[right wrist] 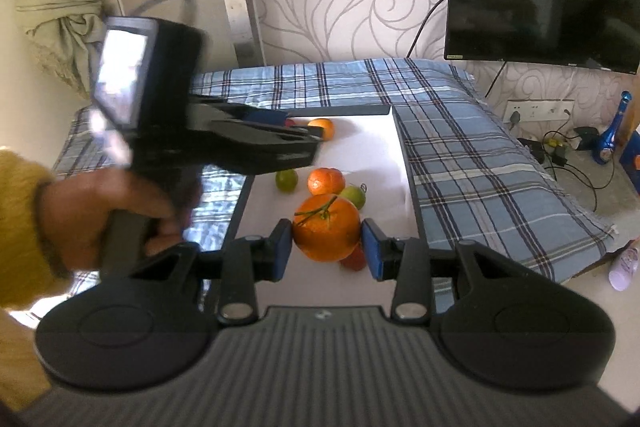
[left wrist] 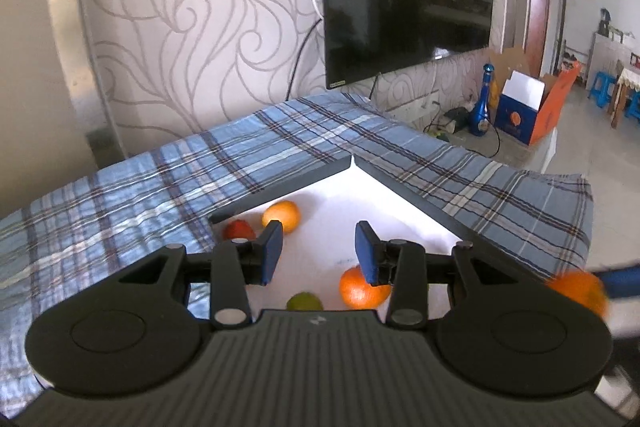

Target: Organize fruits

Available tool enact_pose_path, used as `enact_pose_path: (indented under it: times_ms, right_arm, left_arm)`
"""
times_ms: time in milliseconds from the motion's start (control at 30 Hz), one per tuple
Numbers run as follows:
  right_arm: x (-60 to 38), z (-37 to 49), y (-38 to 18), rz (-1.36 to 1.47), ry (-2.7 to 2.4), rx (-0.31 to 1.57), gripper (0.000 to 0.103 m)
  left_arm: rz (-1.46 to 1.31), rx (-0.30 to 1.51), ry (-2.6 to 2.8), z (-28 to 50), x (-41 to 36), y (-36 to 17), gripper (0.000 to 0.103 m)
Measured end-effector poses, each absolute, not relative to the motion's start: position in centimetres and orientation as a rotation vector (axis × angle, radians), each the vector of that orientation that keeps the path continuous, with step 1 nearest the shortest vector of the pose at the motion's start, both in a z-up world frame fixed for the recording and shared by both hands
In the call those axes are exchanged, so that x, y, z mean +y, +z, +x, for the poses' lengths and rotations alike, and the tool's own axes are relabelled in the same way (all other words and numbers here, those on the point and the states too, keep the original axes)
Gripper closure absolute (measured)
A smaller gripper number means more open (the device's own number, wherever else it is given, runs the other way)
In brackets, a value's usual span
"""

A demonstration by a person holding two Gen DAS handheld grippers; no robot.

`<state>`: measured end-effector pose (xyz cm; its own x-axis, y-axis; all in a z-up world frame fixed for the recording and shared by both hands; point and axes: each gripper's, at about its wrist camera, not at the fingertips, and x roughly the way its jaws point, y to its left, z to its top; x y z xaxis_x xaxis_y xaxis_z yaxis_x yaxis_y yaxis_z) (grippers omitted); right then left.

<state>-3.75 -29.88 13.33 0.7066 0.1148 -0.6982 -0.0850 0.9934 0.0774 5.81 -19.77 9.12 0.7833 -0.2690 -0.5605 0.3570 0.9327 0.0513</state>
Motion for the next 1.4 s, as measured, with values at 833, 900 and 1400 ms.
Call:
enact_pose_path:
  times_ms: [833, 900, 1400]
  right_arm:
    - [-29.6, 4.2, 9.0, -0.019, 0.143, 0.813, 0.047]
    - [-29.7, 3.9, 9.6, 0.0, 0.095, 0.819, 0.047]
    - [-29.3, -5.9, 14.1, 0.127, 0.038, 0.869, 0.036]
  left_arm:
    - [0.197, 0.601, -0.27, -5.1, -13.7, 10.5, 0.035]
    - [0.219, 0.599, -0.288, -5.1, -13.2, 10.5, 0.034]
    - [0.161, 0.529, -0.311, -9.0, -14.2, 13.1, 0.0]
